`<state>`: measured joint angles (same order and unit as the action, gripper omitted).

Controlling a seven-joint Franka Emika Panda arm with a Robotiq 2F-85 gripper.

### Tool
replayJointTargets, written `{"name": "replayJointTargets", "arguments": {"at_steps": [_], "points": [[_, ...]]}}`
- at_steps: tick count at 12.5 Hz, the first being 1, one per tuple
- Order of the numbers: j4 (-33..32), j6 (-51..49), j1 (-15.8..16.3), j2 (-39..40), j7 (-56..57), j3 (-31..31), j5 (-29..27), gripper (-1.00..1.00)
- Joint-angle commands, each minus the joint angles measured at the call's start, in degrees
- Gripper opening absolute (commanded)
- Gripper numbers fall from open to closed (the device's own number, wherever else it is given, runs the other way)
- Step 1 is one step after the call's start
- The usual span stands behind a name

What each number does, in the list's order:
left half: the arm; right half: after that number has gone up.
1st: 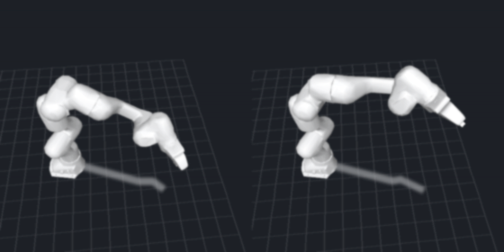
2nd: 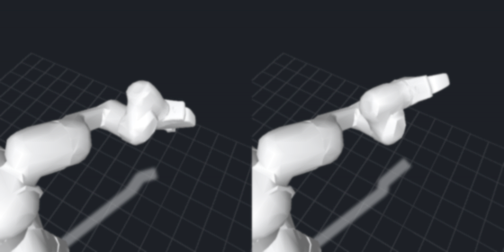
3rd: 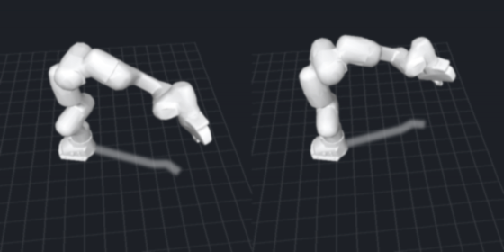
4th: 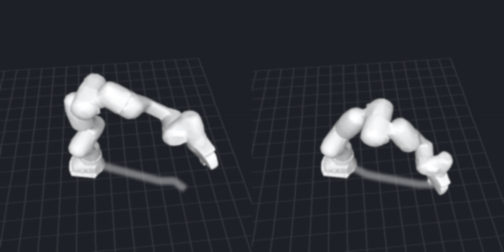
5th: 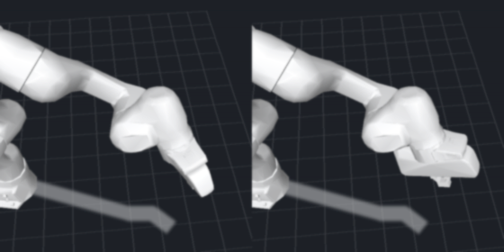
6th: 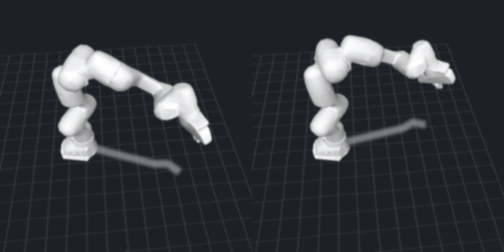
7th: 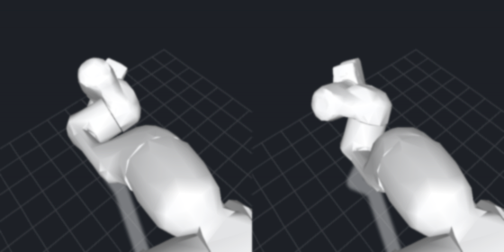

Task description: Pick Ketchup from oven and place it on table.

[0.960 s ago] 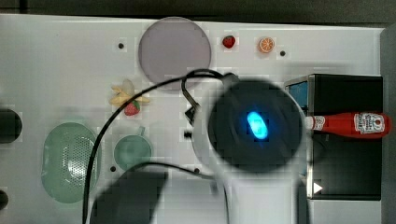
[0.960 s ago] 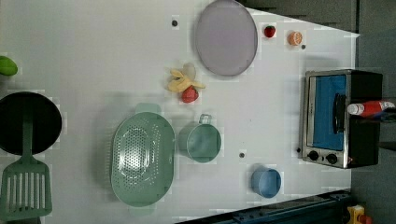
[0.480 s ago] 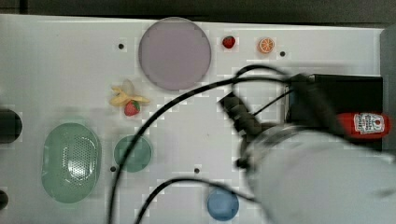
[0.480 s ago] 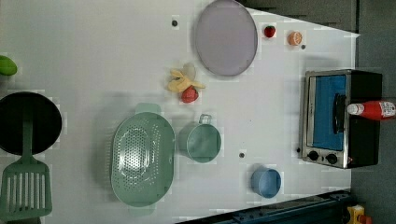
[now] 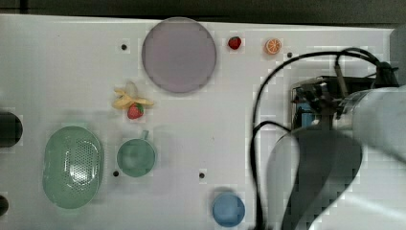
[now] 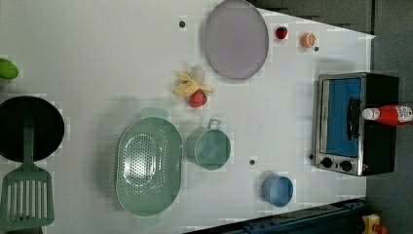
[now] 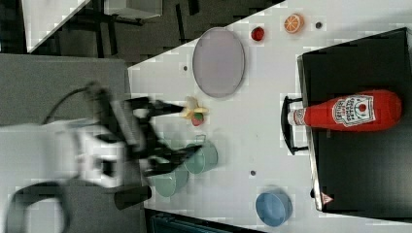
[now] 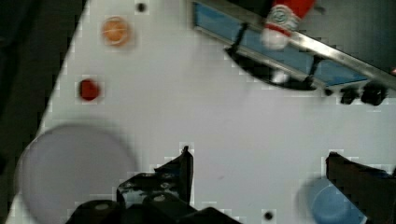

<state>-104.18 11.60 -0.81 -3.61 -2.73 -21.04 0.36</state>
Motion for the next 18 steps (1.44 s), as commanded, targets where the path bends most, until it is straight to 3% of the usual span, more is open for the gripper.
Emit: {"name": "replayJointTargets", "arguments": {"at_steps": [1,5,8,11,18], "points": [[-1.2,6.1,-1.0,0.6,0.4,-4.6,-0.3,1.00],[-1.2,16.4,-1.6,7.8,0.4,-10.5,-0.3,1.00],[-0.9,18.1,-2.5,13.3,0.4,-13.1,-1.2,1.00],[0.2,20.3,-4.7,18.4,0.4,-14.2,-5.9,1.00],[2.1,25.4,-8.1,26.9,0.4,-14.0,-7.6,1.00]]}}
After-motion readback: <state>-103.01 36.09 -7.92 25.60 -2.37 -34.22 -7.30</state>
